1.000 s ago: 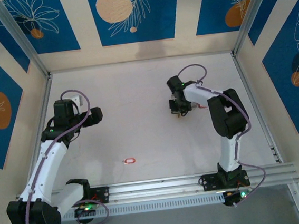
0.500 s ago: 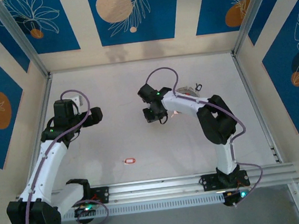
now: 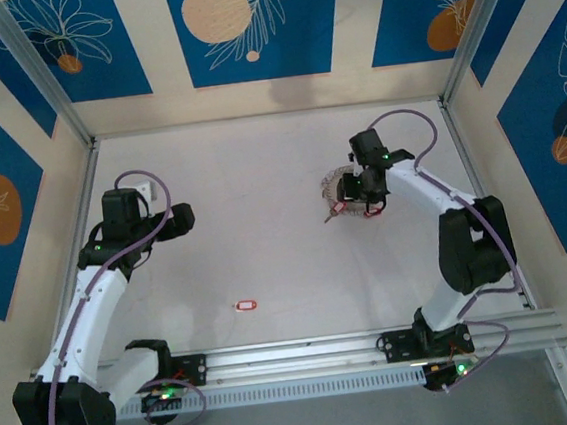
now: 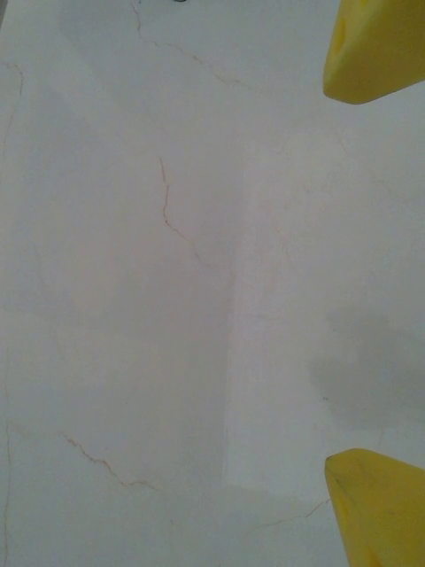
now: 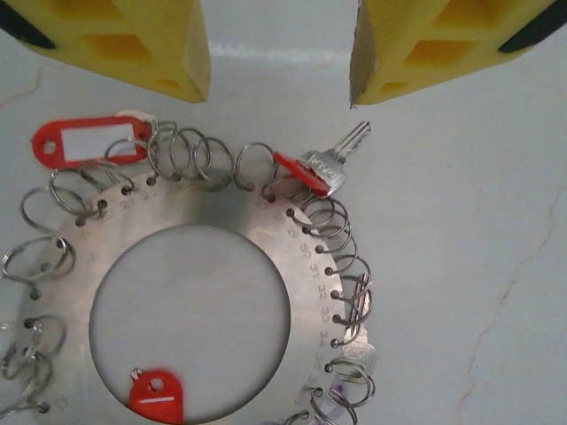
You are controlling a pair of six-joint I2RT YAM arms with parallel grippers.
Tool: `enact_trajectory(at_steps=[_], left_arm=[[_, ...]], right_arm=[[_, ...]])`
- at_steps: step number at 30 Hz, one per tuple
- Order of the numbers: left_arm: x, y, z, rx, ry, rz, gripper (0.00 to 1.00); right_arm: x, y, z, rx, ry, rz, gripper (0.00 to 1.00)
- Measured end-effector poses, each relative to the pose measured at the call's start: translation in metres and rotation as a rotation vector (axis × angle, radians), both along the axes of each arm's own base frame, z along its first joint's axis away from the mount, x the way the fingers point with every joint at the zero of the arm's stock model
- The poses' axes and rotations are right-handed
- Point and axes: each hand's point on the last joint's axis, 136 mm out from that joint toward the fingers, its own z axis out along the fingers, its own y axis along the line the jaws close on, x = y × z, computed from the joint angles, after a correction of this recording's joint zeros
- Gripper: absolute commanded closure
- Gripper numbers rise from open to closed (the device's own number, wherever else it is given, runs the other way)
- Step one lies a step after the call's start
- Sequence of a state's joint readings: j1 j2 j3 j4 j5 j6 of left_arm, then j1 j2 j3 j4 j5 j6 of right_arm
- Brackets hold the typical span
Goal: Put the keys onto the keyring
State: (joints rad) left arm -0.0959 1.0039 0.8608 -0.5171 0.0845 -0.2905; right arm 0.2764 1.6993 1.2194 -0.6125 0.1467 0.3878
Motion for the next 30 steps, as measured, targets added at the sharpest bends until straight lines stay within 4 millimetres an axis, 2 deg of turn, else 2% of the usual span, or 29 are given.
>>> enact_trajectory(at_steps=[5, 11, 18, 23, 26, 30], left_arm=[[0.000, 0.000, 0.000, 0.001, -0.001, 0.000, 0.00], [-0.001, 0.000, 0.004, -0.001, -0.014, 0.000, 0.00], [-0.001, 0.000, 0.004, -0.001, -0.013, 0.000, 0.00], [-0.001, 0.000, 0.004, -0.001, -0.014, 0.000, 0.00], [-0.001, 0.000, 0.004, -0.001, -0.014, 0.000, 0.00], [-0.001, 0.000, 0.004, -0.001, -0.014, 0.000, 0.00]], right_arm=[[0.022, 0.014, -0.028, 0.009, 0.041, 0.035, 0.46], [0.020, 0.031, -0.048, 0.016, 0.080, 0.092, 0.46], [0.005, 0.068, -0.041, 0.062, 0.081, 0.180, 0.46], [-0.021, 0.102, -0.026, 0.200, 0.090, 0.228, 0.46], [-0.027, 0.101, -0.022, 0.239, 0.097, 0.212, 0.46], [-0.020, 0.081, -0.013, 0.253, 0.070, 0.153, 0.46]])
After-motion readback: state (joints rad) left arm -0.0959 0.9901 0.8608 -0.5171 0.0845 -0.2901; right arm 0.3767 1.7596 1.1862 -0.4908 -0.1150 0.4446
